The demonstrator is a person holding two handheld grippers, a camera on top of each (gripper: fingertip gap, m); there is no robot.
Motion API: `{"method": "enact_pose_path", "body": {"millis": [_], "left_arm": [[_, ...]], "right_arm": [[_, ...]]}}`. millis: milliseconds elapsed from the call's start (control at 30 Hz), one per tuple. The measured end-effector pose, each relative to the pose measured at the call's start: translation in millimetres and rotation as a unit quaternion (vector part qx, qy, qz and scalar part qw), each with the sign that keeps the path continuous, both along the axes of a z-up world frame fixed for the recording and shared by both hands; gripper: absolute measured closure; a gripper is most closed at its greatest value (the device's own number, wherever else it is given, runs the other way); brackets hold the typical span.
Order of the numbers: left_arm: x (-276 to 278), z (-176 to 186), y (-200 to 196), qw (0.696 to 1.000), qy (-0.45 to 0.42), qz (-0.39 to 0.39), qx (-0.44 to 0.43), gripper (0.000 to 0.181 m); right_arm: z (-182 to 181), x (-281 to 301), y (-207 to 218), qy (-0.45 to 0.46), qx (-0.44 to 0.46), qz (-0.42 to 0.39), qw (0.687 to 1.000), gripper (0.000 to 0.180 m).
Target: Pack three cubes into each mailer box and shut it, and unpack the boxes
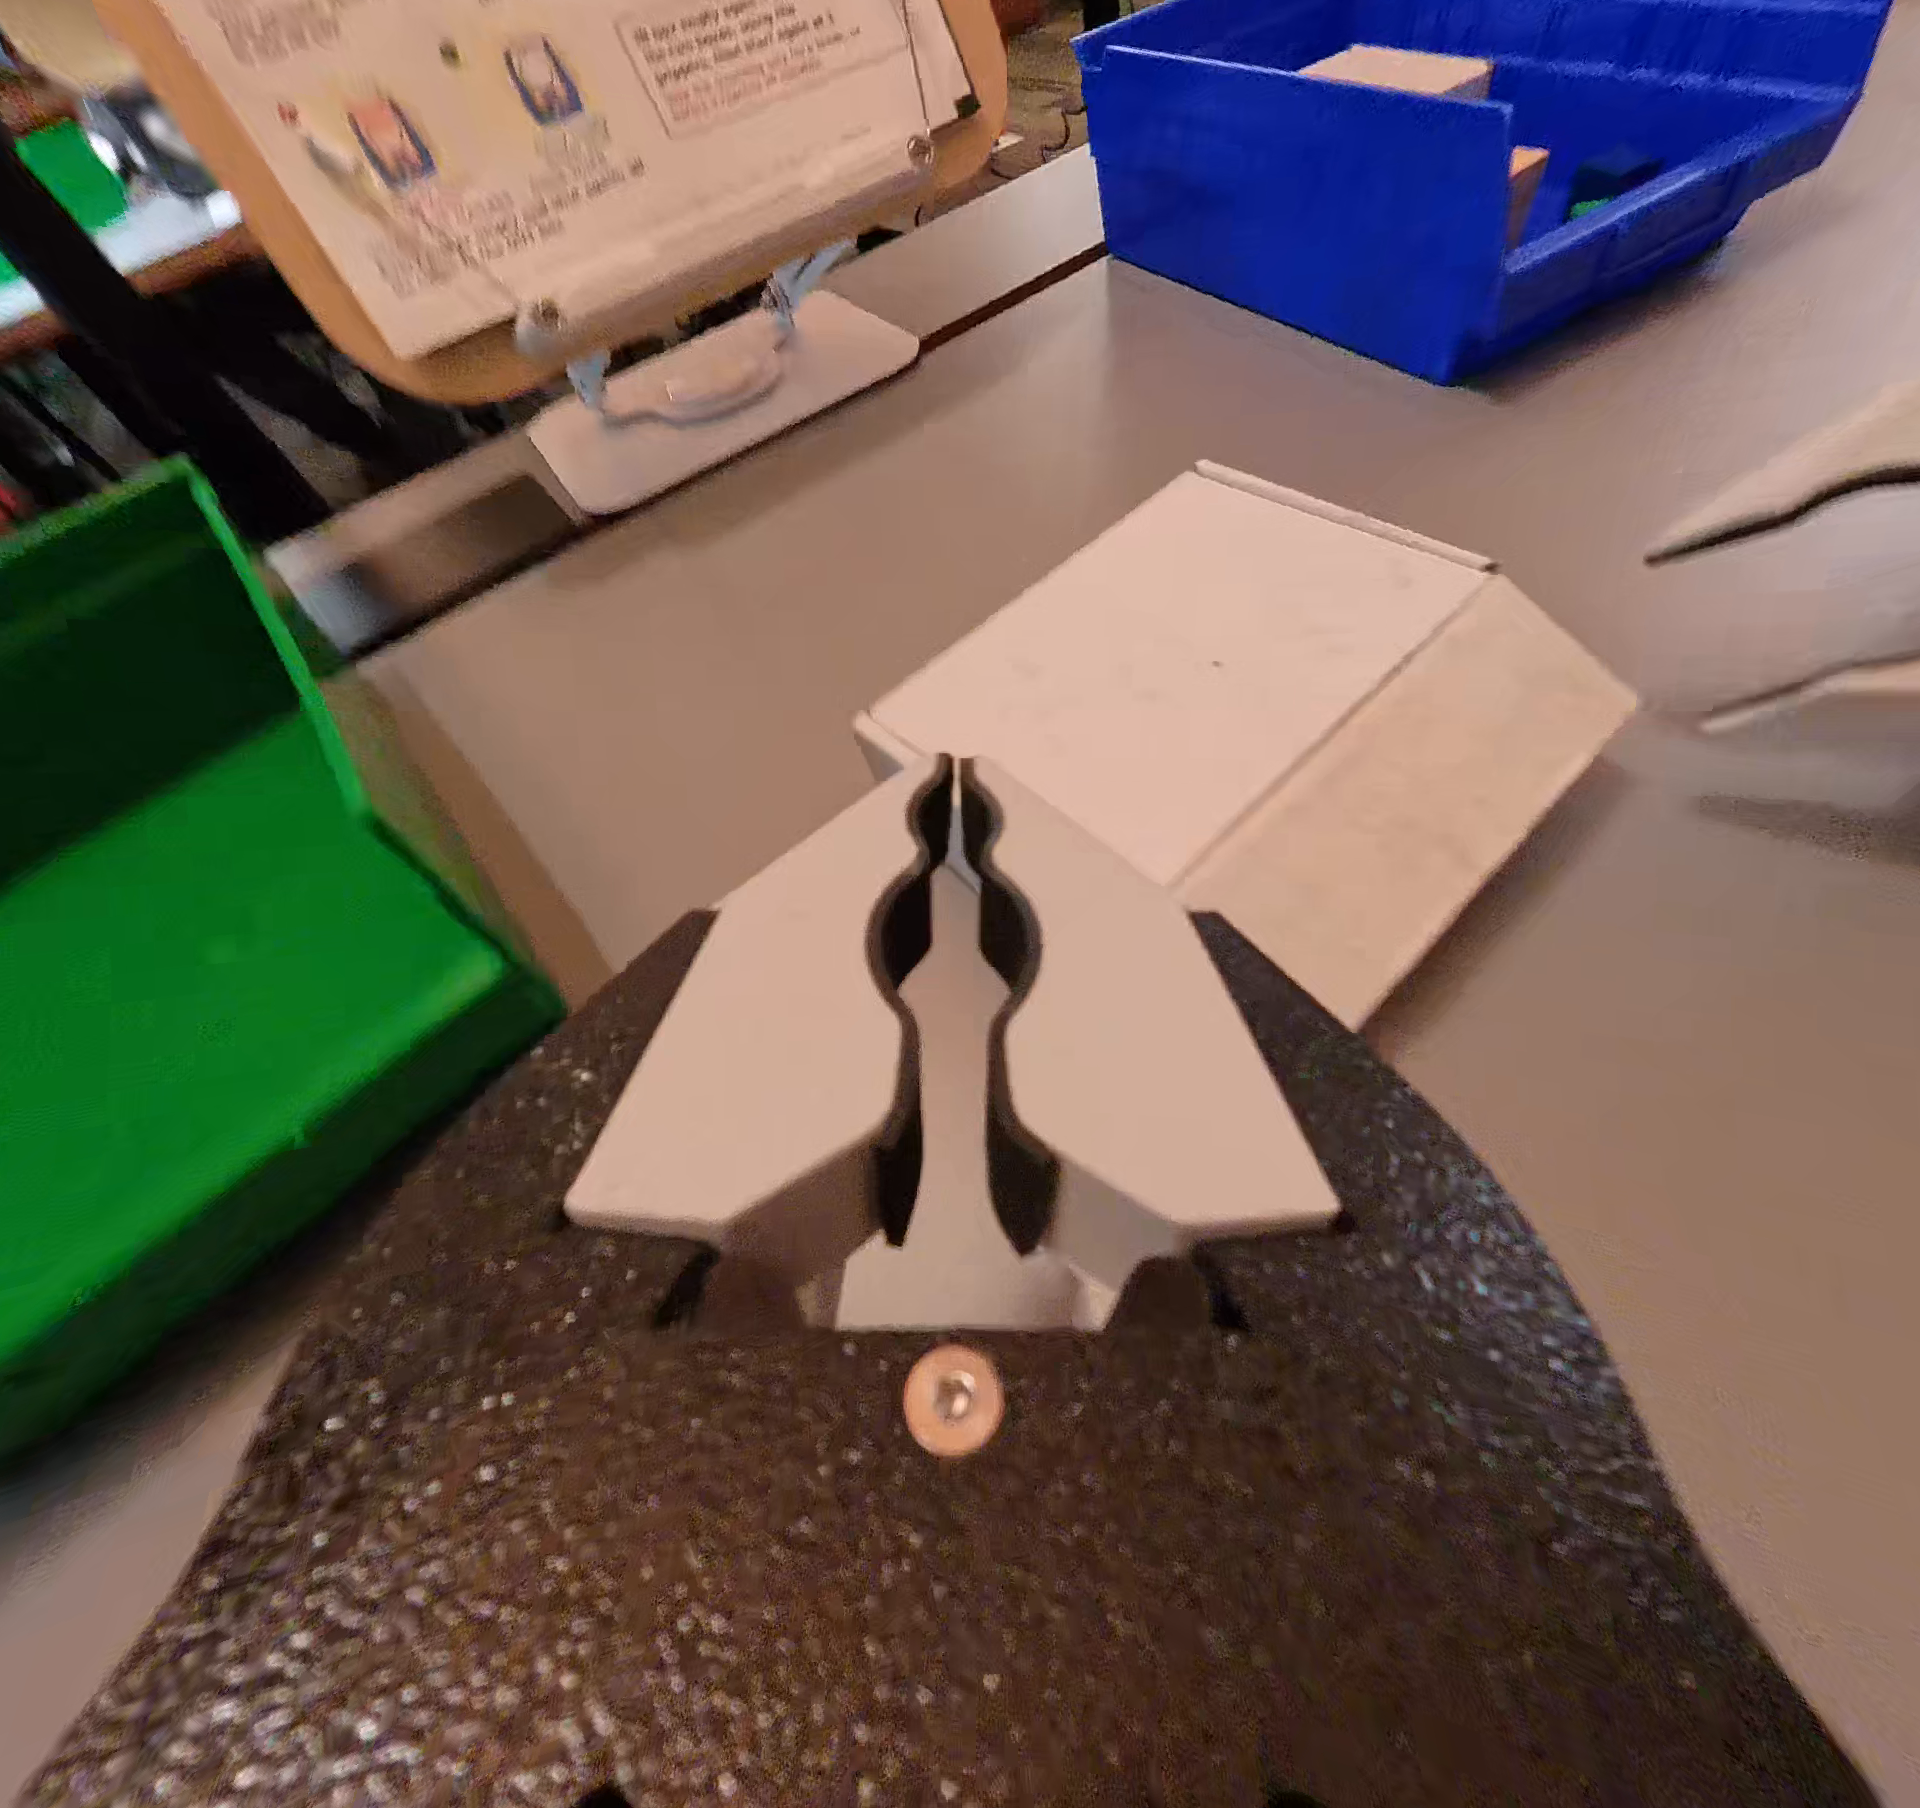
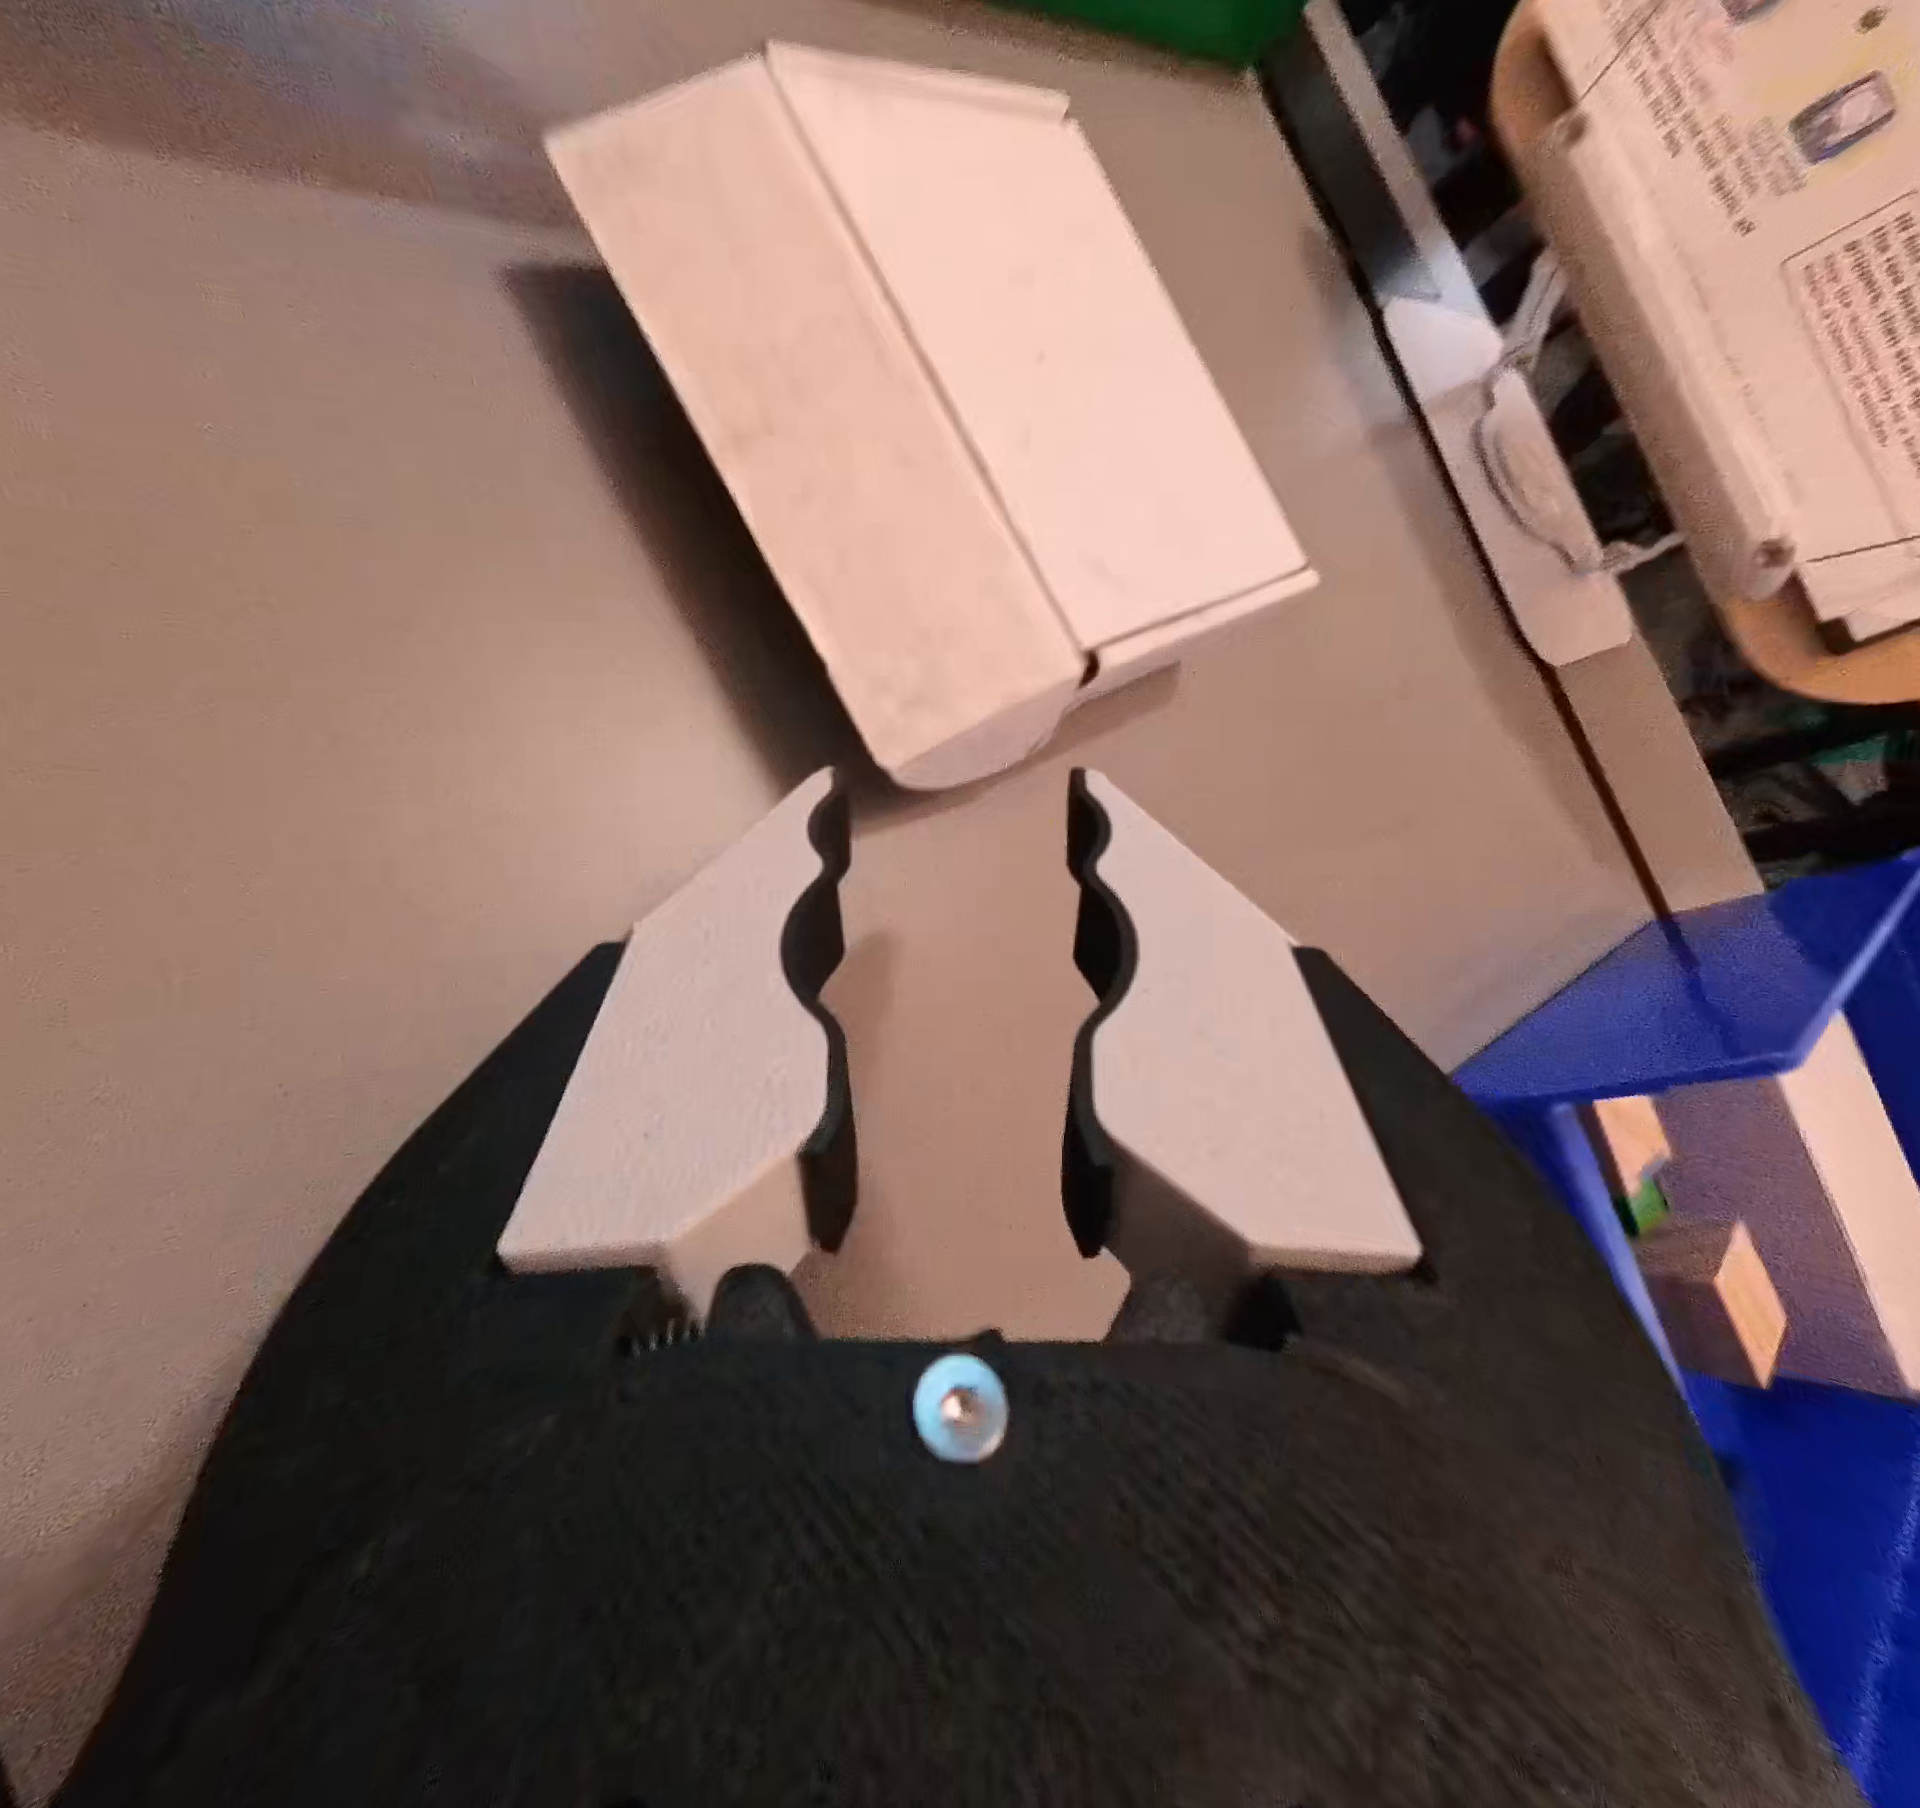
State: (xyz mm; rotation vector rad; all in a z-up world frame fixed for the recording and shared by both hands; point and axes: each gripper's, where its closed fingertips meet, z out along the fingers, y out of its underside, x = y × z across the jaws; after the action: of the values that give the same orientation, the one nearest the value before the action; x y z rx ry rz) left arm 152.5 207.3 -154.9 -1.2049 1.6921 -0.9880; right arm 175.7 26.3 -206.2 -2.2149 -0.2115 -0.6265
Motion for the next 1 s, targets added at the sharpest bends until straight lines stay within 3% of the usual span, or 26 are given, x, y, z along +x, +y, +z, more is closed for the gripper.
{"method": "enact_pose_path", "body": {"millis": [100, 267, 333, 500, 633, 867, 1000], "left_arm": [[32, 2, -5, 0.998, -0.006, -0.017, 0.061, 0.181], [62, -31, -12, 0.99, 0.045, -0.048, 0.126, 0.181], [64, -47, -14, 0.988, 0.066, -0.051, 0.13, 0.181], [65, -48, -13, 0.994, 0.039, -0.031, 0.095, 0.181], [65, -48, -13, 0.996, 0.042, -0.023, 0.07, 0.181], [65, -48, -13, 0.995, 0.044, -0.019, 0.09, 0.181], [65, -48, -12, 0.994, 0.045, -0.014, 0.097, 0.181]], "right_arm": [[-25, 4, 1, -0.039, -0.041, -0.012, 0.998, 0.141], [-33, 20, 10, -0.113, -0.049, -0.051, 0.991, 0.144], [-32, 25, 12, -0.136, -0.042, -0.065, 0.988, 0.144], [-28, 32, 14, -0.169, -0.027, -0.07, 0.983, 0.17], [-30, 32, 14, -0.151, -0.028, -0.065, 0.986, 0.171], [-27, 20, 15, 0.022, 0.054, -0.057, 0.997, 0.173], [-27, 22, 15, 0.019, 0.051, -0.052, 0.997, 0.174]]}}
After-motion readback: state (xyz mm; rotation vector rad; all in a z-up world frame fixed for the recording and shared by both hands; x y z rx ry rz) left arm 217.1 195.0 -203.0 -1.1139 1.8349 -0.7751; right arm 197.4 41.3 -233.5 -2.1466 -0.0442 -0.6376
